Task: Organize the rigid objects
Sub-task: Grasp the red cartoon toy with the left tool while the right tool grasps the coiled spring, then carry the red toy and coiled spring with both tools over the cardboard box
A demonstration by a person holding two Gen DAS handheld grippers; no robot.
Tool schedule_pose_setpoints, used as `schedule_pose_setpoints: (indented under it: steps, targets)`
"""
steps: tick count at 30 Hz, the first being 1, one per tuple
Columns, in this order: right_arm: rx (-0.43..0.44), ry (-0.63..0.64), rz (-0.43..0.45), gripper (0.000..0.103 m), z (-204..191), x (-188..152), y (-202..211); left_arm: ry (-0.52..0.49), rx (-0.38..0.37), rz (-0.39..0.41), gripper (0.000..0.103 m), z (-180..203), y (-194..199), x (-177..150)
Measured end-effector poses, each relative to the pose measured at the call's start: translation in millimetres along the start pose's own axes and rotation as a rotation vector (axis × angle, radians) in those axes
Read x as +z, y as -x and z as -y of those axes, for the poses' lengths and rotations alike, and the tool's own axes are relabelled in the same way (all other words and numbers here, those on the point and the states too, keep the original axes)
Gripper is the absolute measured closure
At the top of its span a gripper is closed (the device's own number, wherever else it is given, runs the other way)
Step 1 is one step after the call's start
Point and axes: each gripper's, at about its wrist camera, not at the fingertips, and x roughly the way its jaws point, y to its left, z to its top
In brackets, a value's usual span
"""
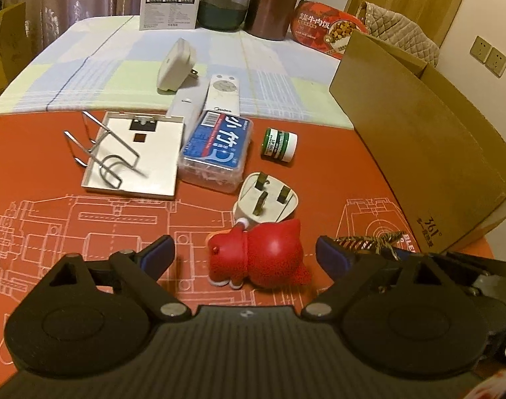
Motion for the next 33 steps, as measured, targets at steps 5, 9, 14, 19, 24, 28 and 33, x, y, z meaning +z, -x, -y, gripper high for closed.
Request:
schedule_pose_setpoints:
  steps: [5, 9, 14, 19, 24, 28, 33]
  targets:
    - [0.0, -0.005, 0.005, 0.076, 1, 0, 0, -0.009, -0.009, -0.025, 0.03, 4, -12, 2]
    - [0.004, -0.007, 0.008, 0.076, 2, 0, 0, -0.01, -0.009, -0.039, 0.038, 4, -14, 1]
    - [0.008, 0.0, 0.01, 0.076, 2, 0, 0, 0.014, -0.011, -0.032, 0.039, 0, -9, -2]
    - [0.021, 0.028, 0.013, 0.076, -3, 0, 3, 0.006, 0.004, -0.009, 0.04, -4, 6, -3]
    - [0.03, 0.069, 0.022, 0.076, -13, 1, 7, -0.005, 0.015, 0.005, 0.041, -9, 19, -2]
    - [0.034, 0.081, 0.033, 0.076, -16, 2, 12, -0.011, 0.02, 0.012, 0.041, -12, 29, -4]
    - [0.032, 0.085, 0.046, 0.076, -18, 3, 21, -0.014, 0.023, 0.019, 0.041, -13, 40, -8]
